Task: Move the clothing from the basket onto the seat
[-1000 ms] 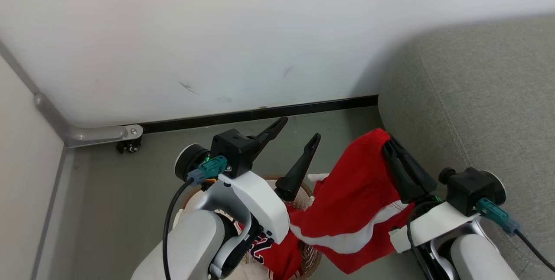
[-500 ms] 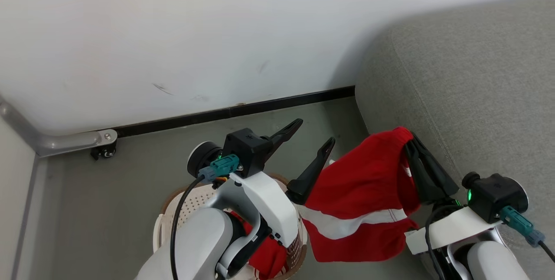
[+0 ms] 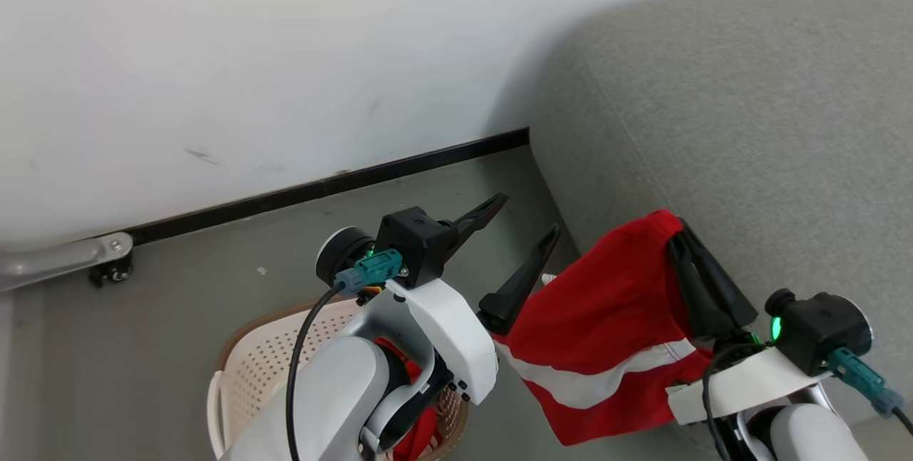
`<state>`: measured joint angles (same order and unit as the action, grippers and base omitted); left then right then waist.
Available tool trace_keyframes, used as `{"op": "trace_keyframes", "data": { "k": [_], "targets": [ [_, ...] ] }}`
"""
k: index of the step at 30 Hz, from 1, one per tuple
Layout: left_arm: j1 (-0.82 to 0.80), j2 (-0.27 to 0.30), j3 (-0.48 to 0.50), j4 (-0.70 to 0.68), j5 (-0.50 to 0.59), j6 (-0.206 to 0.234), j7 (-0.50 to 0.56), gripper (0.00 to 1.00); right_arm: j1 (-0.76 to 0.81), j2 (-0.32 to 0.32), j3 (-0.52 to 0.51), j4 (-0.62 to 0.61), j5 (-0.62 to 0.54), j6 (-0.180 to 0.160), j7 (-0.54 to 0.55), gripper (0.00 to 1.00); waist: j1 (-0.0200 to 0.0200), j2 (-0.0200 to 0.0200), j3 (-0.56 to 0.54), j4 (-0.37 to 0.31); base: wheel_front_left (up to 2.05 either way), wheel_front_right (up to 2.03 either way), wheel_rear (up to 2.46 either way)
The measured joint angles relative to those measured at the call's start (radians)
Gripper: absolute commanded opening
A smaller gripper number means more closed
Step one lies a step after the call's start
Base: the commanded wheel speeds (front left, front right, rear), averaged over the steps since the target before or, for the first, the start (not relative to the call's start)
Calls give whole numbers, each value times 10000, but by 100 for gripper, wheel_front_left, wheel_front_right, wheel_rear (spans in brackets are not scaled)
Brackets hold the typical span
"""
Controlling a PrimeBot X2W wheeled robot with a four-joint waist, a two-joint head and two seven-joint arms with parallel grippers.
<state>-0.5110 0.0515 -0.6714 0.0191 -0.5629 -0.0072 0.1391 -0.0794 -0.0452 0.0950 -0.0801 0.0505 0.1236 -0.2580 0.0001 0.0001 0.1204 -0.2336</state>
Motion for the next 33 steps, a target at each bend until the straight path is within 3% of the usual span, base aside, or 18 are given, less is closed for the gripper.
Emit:
{"op": "trace_keyframes", "data": {
  "k": [16,27,33],
  "targets": [
    [0,56,357,-102,4,268,-188,100,-221,10,880,278,127,0,2,0,0,0,295,-1229,0,0,0],
    [32,257,437,-520,121,583,-98,100,-2322,-12,443,401,102,0,0,0,0,0,821,-1616,0,0,0],
    [66,263,376,-965,121,583,-21,100,-3516,-374,96,644,90,0,0,0,0,0,1181,-1603,0,0,0]
  ]
}}
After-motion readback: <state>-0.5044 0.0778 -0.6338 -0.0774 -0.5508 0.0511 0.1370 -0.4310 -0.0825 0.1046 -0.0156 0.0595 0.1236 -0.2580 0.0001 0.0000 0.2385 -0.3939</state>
